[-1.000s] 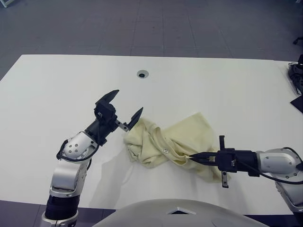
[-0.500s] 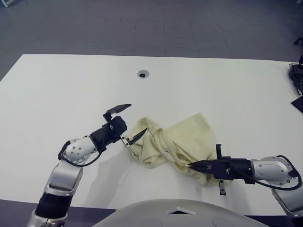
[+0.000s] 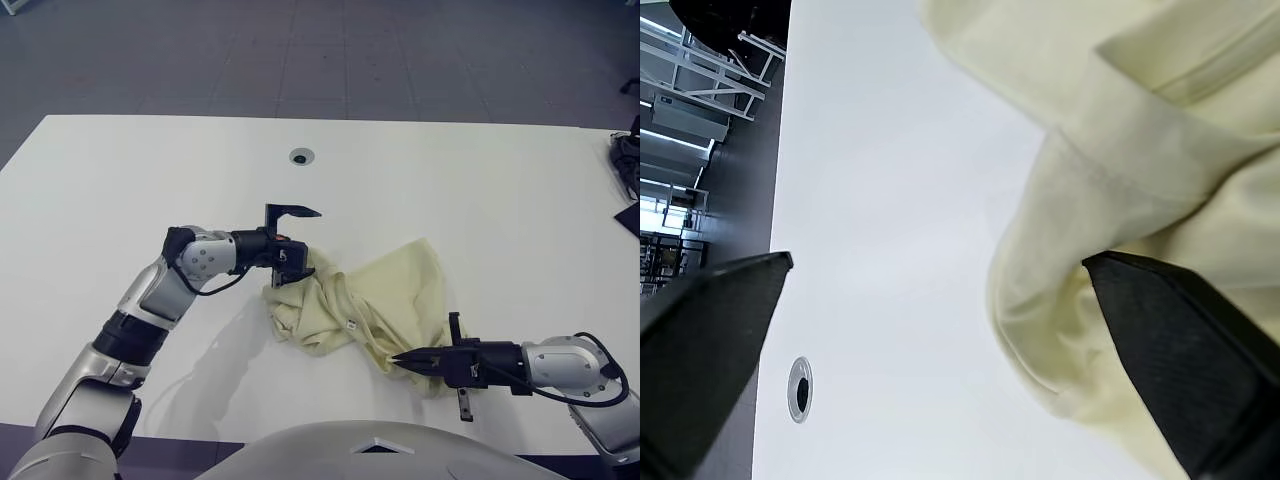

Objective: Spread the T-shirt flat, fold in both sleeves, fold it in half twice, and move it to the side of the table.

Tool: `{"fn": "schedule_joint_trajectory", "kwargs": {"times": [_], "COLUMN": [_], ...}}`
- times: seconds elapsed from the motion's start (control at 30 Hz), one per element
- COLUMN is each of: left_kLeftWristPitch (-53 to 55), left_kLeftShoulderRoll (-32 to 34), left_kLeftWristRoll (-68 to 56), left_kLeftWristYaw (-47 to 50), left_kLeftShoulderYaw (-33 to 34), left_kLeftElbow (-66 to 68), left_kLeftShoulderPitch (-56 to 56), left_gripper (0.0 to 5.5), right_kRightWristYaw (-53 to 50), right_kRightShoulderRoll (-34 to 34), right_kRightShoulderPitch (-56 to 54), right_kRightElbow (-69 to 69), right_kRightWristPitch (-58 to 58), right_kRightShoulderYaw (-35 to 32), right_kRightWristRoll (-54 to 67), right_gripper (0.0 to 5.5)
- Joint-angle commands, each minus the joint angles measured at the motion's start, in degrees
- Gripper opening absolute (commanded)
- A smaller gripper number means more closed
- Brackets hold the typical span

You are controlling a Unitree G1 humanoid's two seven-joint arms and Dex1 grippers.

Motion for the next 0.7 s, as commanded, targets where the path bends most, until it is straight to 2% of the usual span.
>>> {"fn": "schedule_joint_trajectory", "kwargs": {"times": [0.03, 0.57, 0.7], "left_kLeftWristPitch": [-0.32, 0.41, 0.22], "left_kLeftShoulderRoll": [-1.51, -1.26, -3.12], "left_kLeftWristRoll": [-1.51, 1.25, 1.73], "left_kLeftWristYaw": [-0.89, -6.17, -5.62], "left_kLeftShoulderYaw": [-0.1, -5.16, -6.09], "left_kLeftElbow": [0.79, 2.22, 3.38], "left_kLeftShoulderPitch": [-2.25, -1.9, -2.86], "left_gripper": [5.4, 5.4, 4.75], "right_kRightWristYaw": [-0.62, -1.46, -1.6], "right_kRightShoulderRoll": [0.48, 0.93, 1.07], "right_kRightShoulderPitch": [-0.54, -3.37, -3.39], "right_kRightElbow": [0.59, 2.21, 1.93], "right_kRightWristPitch": [-0.4, -0.94, -1.02], "right_kRightShoulderYaw": [1.37, 3.99, 4.51], "right_kRightWristRoll": [-1.21, -2.5, -2.47], "right_gripper": [0.02, 0.02, 0.0]}}
